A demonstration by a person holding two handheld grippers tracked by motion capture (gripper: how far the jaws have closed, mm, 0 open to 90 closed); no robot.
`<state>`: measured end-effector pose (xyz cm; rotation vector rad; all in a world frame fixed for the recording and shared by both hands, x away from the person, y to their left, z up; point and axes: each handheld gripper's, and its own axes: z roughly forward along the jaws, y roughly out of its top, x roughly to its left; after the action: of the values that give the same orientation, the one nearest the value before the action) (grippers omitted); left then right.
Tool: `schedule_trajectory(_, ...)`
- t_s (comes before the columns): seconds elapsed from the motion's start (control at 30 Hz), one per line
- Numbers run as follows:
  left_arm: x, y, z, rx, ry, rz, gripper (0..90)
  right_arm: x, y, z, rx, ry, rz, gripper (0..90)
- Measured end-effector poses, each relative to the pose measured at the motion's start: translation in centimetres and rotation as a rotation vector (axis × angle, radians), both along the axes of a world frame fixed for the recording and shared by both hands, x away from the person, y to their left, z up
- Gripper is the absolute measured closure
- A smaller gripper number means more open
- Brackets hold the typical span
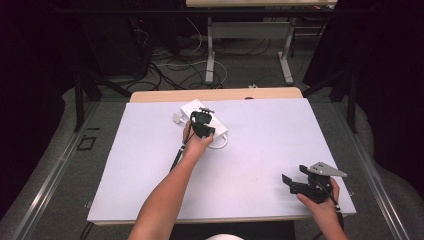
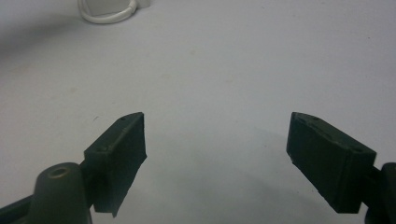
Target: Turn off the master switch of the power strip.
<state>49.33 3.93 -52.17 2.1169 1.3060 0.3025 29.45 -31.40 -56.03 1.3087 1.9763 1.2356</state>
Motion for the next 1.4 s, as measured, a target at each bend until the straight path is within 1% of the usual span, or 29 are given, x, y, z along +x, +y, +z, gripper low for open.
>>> schedule_trajectory(0.07, -0.05, 0.05, -0.03, 0.001, 0.005, 0.002, 90.0, -0.03, 0.05, 0.01, 0.004, 0.003, -0.003, 19.2)
schedule_trajectory(0.17, -0.02, 0.02, -0.07, 0.0, 0.0, -0.002, 90.0, 0.0, 0.01, 0.01, 0.002, 0.0, -0.001, 19.2)
schedule_trajectory(0.2, -0.02, 0.01, -0.08, 0.001, 0.001, -0.004, 90.0, -0.06, 0.01, 0.07, 0.001, 0.012, -0.002, 19.1)
schedule_trajectory(0.23, -0.02, 0.0, -0.07, 0.001, 0.002, -0.005, 90.0, -0.01, 0.06, 0.0, 0.005, 0.002, -0.004, 19.2)
schedule_trajectory(0.3, -0.01, -0.03, -0.07, 0.004, 0.002, -0.011, 90.0, -0.02, 0.05, 0.02, 0.004, 0.003, -0.002, 19.2)
schedule_trajectory(0.37, -0.02, -0.1, -0.04, 0.012, 0.014, -0.009, 90.0, -0.03, 0.07, 0.02, 0.006, 0.005, -0.004, 19.2)
schedule_trajectory(0.4, -0.03, -0.15, -0.11, 0.017, 0.01, -0.011, 90.0, -0.03, 0.07, 0.02, 0.005, 0.004, -0.002, 19.2)
schedule_trajectory(0.47, -0.14, -0.39, -0.19, 0.049, -0.01, -0.029, 90.0, -0.11, 0.03, 0.12, 0.0, 0.015, 0.001, 19.2)
schedule_trajectory(0.5, -0.18, -0.45, -0.18, 0.058, -0.011, -0.034, 90.0, -0.05, 0.05, 0.06, 0.002, 0.003, 0.0, 19.1)
schedule_trajectory(0.53, -0.13, -0.44, -0.14, 0.058, 0.0, -0.037, 90.0, -0.06, 0.09, 0.06, 0.006, 0.004, -0.004, 19.2)
schedule_trajectory(0.57, 0.0, -0.34, -0.11, 0.045, 0.01, -0.036, 90.0, -0.11, 0.04, 0.13, 0.002, 0.014, -0.002, 19.1)
schedule_trajectory(0.6, 0.1, -0.14, -0.08, 0.029, 0.029, -0.026, 90.0, -0.06, 0.1, 0.05, 0.009, 0.004, -0.006, 19.1)
schedule_trajectory(0.63, 0.16, 0.01, -0.08, 0.014, 0.041, -0.019, 90.0, -0.11, 0.05, 0.13, 0.002, 0.014, -0.001, 19.1)
schedule_trajectory(0.67, 0.15, 0.04, -0.08, 0.013, 0.041, -0.019, 90.0, -0.13, 0.05, 0.15, 0.001, 0.016, 0.003, 19.1)
schedule_trajectory(0.7, 0.09, 0.04, -0.1, 0.014, 0.036, -0.02, 90.0, -0.08, 0.16, 0.05, 0.008, 0.0, -0.003, 19.1)
schedule_trajectory(0.73, 0.06, 0.0, -0.1, 0.025, 0.023, -0.028, 90.0, -0.11, 0.11, 0.1, 0.007, 0.008, 0.006, 19.1)
schedule_trajectory(0.77, 0.01, -0.1, -0.06, 0.031, 0.027, -0.026, 90.0, -0.11, 0.12, 0.1, 0.007, 0.004, 0.002, 19.1)
schedule_trajectory(0.83, 0.02, -0.18, -0.06, 0.037, 0.02, -0.03, 90.0, -0.09, 0.01, 0.11, -0.001, 0.001, 0.004, 19.1)
schedule_trajectory(0.87, 0.05, -0.18, -0.04, 0.038, 0.024, -0.03, 90.0, -0.06, 0.06, 0.07, 0.005, -0.002, -0.005, 19.1)
schedule_trajectory(0.93, -0.01, -0.22, -0.08, 0.051, 0.02, -0.026, 90.0, -0.12, 0.08, 0.14, 0.004, 0.016, -0.003, 19.0)
schedule_trajectory(1.0, -0.02, -0.33, -0.02, 0.064, 0.022, -0.028, 90.0, -0.1, 0.19, 0.11, 0.015, 0.012, 0.001, 19.0)
schedule_trajectory(1.03, 0.0, -0.35, 0.01, 0.069, 0.021, -0.033, 90.0, -0.12, 0.17, 0.14, 0.007, 0.009, 0.005, 19.0)
schedule_trajectory(1.1, -0.12, -0.5, 0.02, 0.075, 0.019, -0.024, 90.0, -0.24, 0.15, 0.3, 0.001, 0.01, 0.0, 19.0)
schedule_trajectory(1.13, -0.13, -0.47, 0.0, 0.074, 0.015, -0.026, 90.0, -0.28, 0.14, 0.31, 0.007, 0.008, -0.004, 19.0)
schedule_trajectory(1.23, -0.05, -0.2, 0.11, 0.047, 0.014, -0.024, 90.0, -0.21, -0.07, 0.22, 0.013, -0.006, -0.01, 19.0)
schedule_trajectory(1.3, -0.06, -0.16, 0.17, 0.045, 0.01, -0.019, 90.0, -0.24, -0.21, 0.27, 0.005, 0.01, -0.008, 19.0)
schedule_trajectory(1.33, -0.04, -0.18, 0.14, 0.041, 0.012, -0.02, 90.0, -0.14, -0.24, 0.19, 0.009, 0.002, -0.003, 19.0)
schedule_trajectory(1.37, -0.01, -0.2, 0.13, 0.038, 0.007, -0.021, 90.0, -0.1, -0.24, 0.16, 0.005, 0.003, -0.005, 19.0)
schedule_trajectory(1.4, 0.01, -0.18, 0.12, 0.038, 0.006, -0.02, 90.0, -0.11, -0.1, 0.13, 0.014, 0.003, -0.014, 19.0)
